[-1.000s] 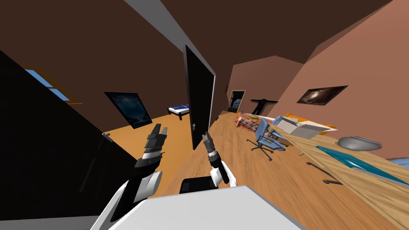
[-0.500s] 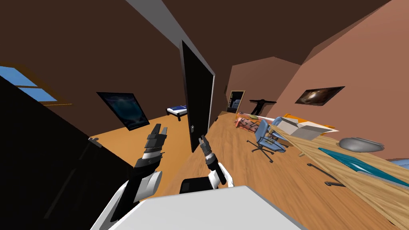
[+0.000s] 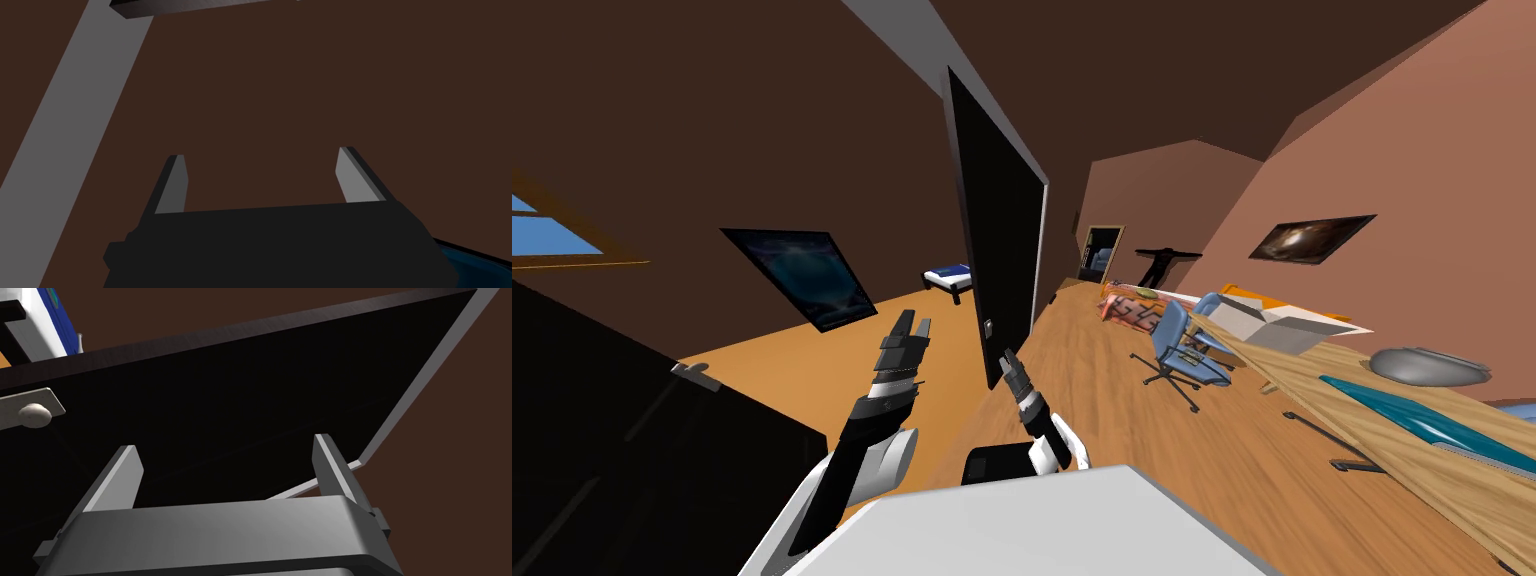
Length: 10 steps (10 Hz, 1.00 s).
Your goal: Push the door open
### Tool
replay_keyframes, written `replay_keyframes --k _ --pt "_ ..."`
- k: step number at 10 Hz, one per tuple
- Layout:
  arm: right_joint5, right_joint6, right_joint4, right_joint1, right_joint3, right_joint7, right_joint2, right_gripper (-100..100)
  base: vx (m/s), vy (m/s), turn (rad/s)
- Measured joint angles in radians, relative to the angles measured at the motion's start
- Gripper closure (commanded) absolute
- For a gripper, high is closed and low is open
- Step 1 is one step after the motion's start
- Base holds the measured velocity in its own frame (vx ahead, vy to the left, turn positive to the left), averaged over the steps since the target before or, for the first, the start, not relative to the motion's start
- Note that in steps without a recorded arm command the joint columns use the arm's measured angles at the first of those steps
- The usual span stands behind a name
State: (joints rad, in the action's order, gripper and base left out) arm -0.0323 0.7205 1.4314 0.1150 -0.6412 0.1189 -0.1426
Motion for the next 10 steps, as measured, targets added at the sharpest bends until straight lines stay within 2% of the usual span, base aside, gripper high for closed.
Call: replay_keyframes --k 1,4,5,7,9,10 --pt "0.003 0.003 -0.025 -0.011 -0.016 0.006 -0.007 -100 0.127 -0.018 -0.027" --pt "0.005 0.010 -0.087 -0.036 -0.057 0.011 -0.007 -100 0.114 -0.021 -0.028" --pt "0.007 0.010 -0.105 -0.044 -0.076 0.016 -0.016 -100 0.155 -0.032 -0.038" --pt "0.007 0.007 -0.142 -0.060 -0.108 0.019 -0.015 -100 0.107 -0.014 -0.020" --pt "0.009 0.022 -0.196 -0.078 -0.132 0.021 -0.014 -100 0.112 -0.001 -0.030" --pt "0.011 0.020 -0.205 -0.085 -0.149 0.028 -0.025 -100 0.143 -0.006 -0.029"
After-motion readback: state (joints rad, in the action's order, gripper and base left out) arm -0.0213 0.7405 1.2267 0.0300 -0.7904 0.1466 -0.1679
